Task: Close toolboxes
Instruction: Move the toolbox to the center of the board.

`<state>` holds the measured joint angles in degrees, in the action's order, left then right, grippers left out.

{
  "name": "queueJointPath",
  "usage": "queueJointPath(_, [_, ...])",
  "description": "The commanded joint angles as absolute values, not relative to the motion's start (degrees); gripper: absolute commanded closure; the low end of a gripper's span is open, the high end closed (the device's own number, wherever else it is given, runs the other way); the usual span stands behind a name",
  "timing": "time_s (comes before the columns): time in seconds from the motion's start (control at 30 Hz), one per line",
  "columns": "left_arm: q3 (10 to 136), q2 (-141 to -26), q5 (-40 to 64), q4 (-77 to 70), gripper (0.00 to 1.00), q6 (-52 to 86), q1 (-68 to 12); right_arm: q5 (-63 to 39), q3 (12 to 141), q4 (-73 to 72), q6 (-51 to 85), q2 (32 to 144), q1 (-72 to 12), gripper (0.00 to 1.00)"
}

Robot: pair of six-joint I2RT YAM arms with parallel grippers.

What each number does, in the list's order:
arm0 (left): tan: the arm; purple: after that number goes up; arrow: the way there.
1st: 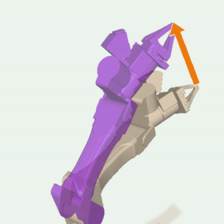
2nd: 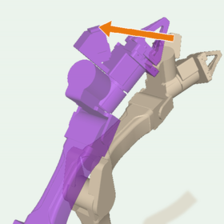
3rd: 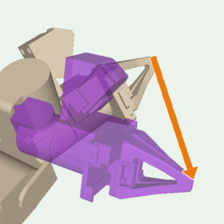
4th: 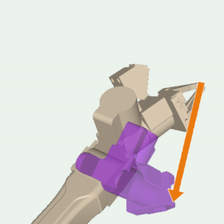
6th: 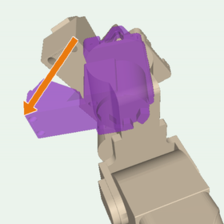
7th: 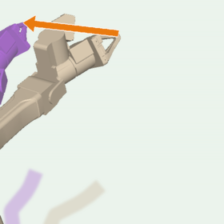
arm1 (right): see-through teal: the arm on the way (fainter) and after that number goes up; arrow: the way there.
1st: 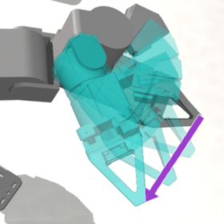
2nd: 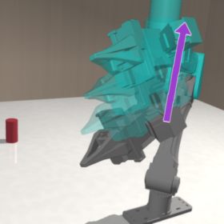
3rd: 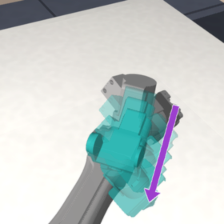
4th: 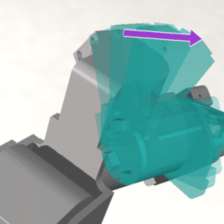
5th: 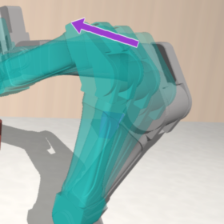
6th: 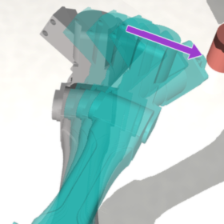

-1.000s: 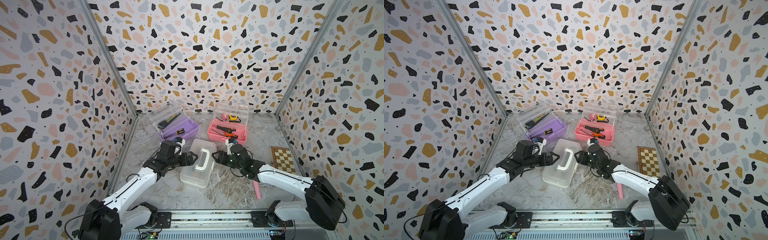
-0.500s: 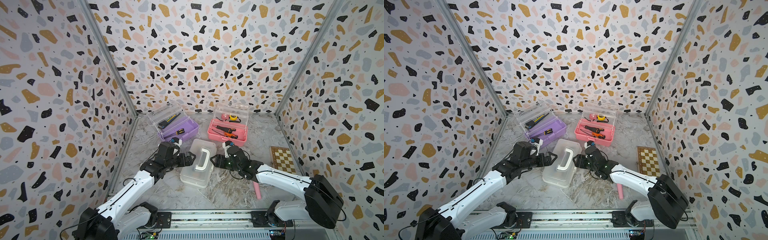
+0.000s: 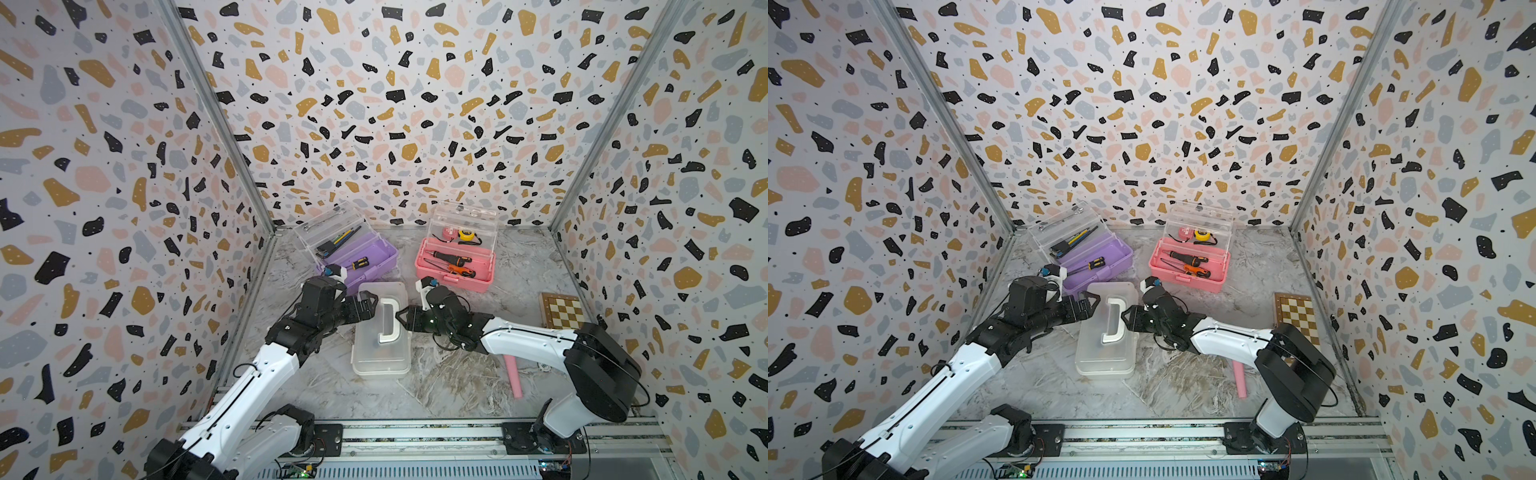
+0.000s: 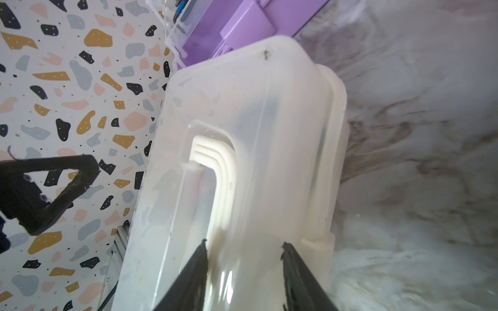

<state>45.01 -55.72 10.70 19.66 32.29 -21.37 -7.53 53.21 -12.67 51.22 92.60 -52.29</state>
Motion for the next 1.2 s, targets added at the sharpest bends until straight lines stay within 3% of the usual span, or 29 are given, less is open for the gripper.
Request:
queueJointPath(0.0, [46.81, -54.28, 9.98, 20.62, 0.01, 31.72, -20.83, -12.11, 56.65, -13.25, 51.52, 96.52, -55.84, 0.54])
queueJointPath(0.23, [47.63, -53.58, 11.4, 21.99, 0.01, 32.23, -20.79, -10.73, 61.72, -12.09, 48.5, 98.2, -56.78, 0.5])
queueJointPath(0.6, [47.58, -54.9, 17.87, 17.08, 0.01, 35.99, -20.88, -2.75, 56.51, 2.81, 39.77, 81.26, -48.81, 0.36])
queueJointPath(0.67, [48.02, -56.66, 19.54, 15.8, 0.01, 37.31, -21.22, 0.45, 56.51, 7.92, 35.71, 78.06, -48.0, 0.27])
queueJointPath(0.77, [48.26, -58.99, 19.33, 12.75, 0.01, 39.84, -23.8, 8.99, 57.17, 14.94, 30.02, 73.73, -47.51, 0.01])
queueJointPath(0.93, [49.97, -63.88, 12.69, 9.01, 0.01, 42.62, -32.38, 21.8, 56.87, 21.61, 25.53, 68.46, -45.69, 0.0])
queueJointPath(1.17, [52.33, -71.9, 1.4, 4.94, 0.01, 47.24, -44.5, 17.45, 55.3, 25.14, 28.05, 66.38, -37.59, 0.0])
